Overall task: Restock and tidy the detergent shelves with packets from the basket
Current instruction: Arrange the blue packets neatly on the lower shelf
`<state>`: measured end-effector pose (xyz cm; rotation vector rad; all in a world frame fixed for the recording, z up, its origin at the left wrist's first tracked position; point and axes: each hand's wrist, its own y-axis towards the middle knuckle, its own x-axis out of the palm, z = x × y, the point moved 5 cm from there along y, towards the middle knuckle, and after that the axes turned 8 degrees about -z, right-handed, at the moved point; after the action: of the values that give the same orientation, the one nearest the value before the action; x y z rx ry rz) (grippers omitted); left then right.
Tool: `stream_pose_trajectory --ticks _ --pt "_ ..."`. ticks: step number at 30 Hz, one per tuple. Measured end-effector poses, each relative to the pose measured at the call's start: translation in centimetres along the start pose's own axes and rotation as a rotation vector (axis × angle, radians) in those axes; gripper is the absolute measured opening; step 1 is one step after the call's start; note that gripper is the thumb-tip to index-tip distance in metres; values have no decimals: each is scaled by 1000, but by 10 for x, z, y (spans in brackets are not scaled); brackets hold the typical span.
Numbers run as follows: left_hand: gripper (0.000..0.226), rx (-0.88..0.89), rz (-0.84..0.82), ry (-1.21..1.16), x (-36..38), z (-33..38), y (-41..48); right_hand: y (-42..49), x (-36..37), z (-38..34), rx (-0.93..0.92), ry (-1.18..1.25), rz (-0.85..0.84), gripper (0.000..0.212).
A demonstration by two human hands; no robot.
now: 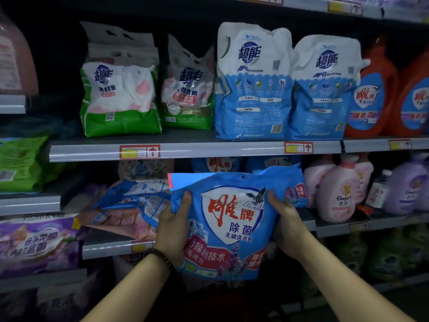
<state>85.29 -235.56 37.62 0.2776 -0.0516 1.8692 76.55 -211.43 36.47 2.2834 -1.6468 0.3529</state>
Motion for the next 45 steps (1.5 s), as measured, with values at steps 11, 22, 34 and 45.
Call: stream_pose_trajectory --ticks 11,22,34,45 --pt "42 -178 35 -31 2 -53 45 44 -24 21 12 37 37 59" --pt "58 -420 -1 -170 9 -98 131 61 -62 123 255 29 -56 74" --pt "80 -96 -241 342 1 -155 189 156 -72 107 158 -231 42 38" --pt "83 -8 151 737 8 -142 275 276 -83 111 69 -1073 161 57"
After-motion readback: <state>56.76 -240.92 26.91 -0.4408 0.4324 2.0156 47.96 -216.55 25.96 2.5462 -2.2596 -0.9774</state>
